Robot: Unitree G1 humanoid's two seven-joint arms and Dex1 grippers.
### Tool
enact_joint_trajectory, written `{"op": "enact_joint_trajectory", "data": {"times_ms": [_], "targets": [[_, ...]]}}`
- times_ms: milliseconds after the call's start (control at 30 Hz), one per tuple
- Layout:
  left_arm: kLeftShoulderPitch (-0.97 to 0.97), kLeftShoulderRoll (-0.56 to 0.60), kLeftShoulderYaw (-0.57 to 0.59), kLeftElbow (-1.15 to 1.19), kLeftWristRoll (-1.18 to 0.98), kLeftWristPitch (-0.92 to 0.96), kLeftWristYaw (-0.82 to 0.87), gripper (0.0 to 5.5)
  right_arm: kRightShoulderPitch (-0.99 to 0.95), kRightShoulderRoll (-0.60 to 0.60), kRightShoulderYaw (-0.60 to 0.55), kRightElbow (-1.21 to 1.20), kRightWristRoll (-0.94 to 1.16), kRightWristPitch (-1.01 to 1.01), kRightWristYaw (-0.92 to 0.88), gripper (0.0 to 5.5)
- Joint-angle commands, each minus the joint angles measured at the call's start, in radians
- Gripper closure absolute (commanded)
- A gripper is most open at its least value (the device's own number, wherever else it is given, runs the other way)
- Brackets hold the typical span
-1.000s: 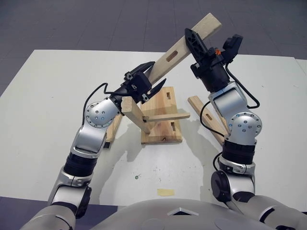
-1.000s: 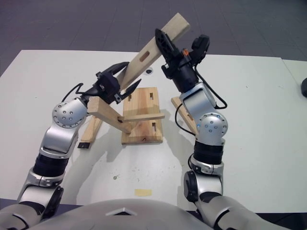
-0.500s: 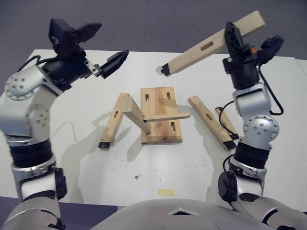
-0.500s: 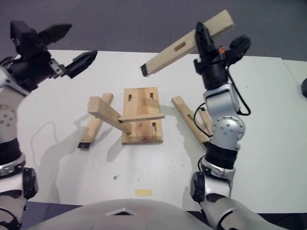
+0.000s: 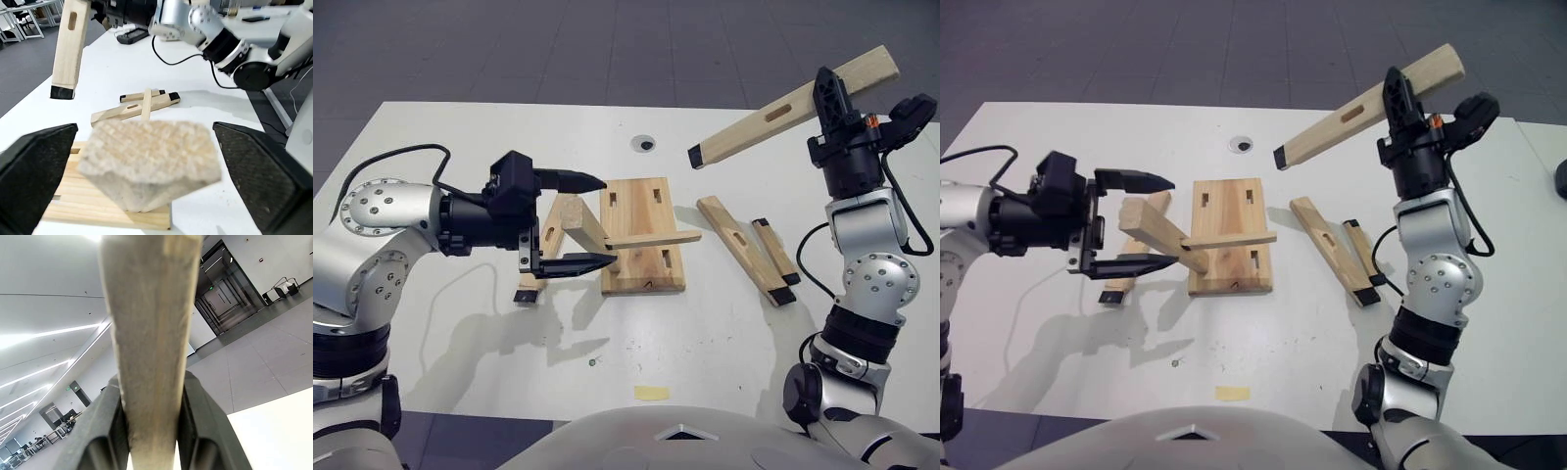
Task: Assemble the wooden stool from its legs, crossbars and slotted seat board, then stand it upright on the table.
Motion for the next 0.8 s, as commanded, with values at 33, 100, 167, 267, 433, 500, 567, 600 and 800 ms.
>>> {"op": "enact_joint_trajectory", "data": {"times_ms": [33, 100, 167, 267, 433, 500, 567, 600, 800], "targets": [[0.006, 0.02, -0.009, 0.006, 0.052, -0.07, -0.017, 1.09, 0.001, -0.015, 0.008, 0.014, -0.026, 0.002, 0.012, 4.49], [0.012, 0.029, -0.01, 0.015, 0.07, -0.093, -0.03, 1.45, 0.008, -0.015, 0.012, 0.012, -0.033, 0.005, 0.016, 4.49], [0.022, 0.034, -0.006, 0.015, 0.07, -0.102, -0.043, 1.73, 0.009, -0.012, 0.013, 0.012, -0.037, 0.007, 0.016, 4.49], [0.024, 0.04, 0.0, 0.014, 0.058, -0.098, -0.052, 2.24, 0.015, -0.017, 0.018, 0.021, -0.055, 0.006, 0.022, 4.49], [0.018, 0.025, -0.032, 0.009, 0.07, -0.109, -0.044, 3.09, 0.035, -0.028, 0.047, 0.011, -0.13, -0.005, 0.036, 4.49], [0.006, -0.023, -0.057, 0.007, 0.086, -0.106, 0.019, 3.47, 0.052, -0.039, 0.082, 0.001, -0.195, -0.02, 0.055, 4.49], [0.005, -0.071, -0.104, 0.019, 0.158, -0.129, 0.1, 3.48, 0.077, -0.045, 0.118, -0.001, -0.265, -0.045, 0.077, 4.49], [0.011, -0.093, -0.131, 0.026, 0.201, -0.141, 0.143, 3.48, 0.093, -0.043, 0.132, -0.005, -0.295, -0.061, 0.088, 4.49], [0.057, -0.177, -0.2, 0.051, 0.332, -0.178, 0.328, 3.48, 0.144, -0.038, 0.176, -0.029, -0.377, -0.119, 0.157, 4.49]]}}
